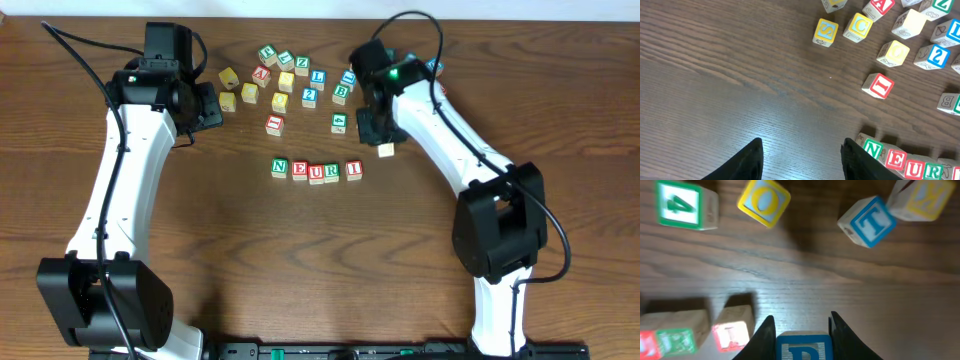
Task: Spell out NEURIPS
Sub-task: 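Carry the blue P block right of the I and release it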
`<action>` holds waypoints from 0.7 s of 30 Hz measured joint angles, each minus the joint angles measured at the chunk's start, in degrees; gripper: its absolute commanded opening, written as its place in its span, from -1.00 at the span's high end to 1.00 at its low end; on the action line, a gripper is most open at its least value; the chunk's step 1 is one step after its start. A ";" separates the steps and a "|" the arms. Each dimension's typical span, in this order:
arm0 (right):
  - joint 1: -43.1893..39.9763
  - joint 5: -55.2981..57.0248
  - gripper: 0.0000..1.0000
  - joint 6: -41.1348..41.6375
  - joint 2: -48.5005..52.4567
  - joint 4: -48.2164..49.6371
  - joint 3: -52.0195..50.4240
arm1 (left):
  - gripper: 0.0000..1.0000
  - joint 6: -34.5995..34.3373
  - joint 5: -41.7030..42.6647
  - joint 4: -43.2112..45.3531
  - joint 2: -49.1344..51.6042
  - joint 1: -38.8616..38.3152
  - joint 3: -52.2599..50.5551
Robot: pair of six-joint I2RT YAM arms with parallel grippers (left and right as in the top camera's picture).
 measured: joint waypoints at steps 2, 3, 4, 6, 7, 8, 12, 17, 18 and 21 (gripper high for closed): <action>0.07 0.02 0.79 0.26 0.00 2.19 -2.16 | 0.01 0.00 0.02 0.04 0.02 0.00 0.00; 0.15 0.04 0.80 0.48 0.00 4.02 -3.58 | 0.00 0.00 0.02 0.15 0.02 0.00 0.00; 0.24 0.04 0.80 0.68 0.00 5.07 -4.44 | 0.00 0.00 0.00 0.26 0.02 0.00 0.00; 0.44 0.02 0.81 1.11 0.00 8.09 -6.36 | 0.00 0.00 0.02 0.35 0.02 0.00 0.00; 0.74 0.22 0.82 1.38 0.00 10.34 -7.50 | 0.01 0.00 0.00 0.33 0.02 0.00 0.00; 1.01 0.37 0.83 1.55 0.00 11.63 -8.22 | 0.00 0.02 0.02 0.35 0.02 0.00 0.00; 2.75 1.73 0.86 2.27 0.00 16.09 -11.65 | 0.00 0.00 0.00 0.35 0.02 0.00 0.00; 4.74 3.06 0.85 2.58 -0.15 19.67 -14.80 | 0.00 0.00 0.02 0.35 0.02 0.00 0.00; 4.87 3.34 0.84 2.58 -0.31 19.93 -15.26 | 0.00 0.00 0.02 0.35 0.02 0.00 0.00; 4.87 3.89 0.81 2.60 -1.44 20.72 -17.27 | 0.01 0.00 0.00 0.37 0.02 0.00 0.00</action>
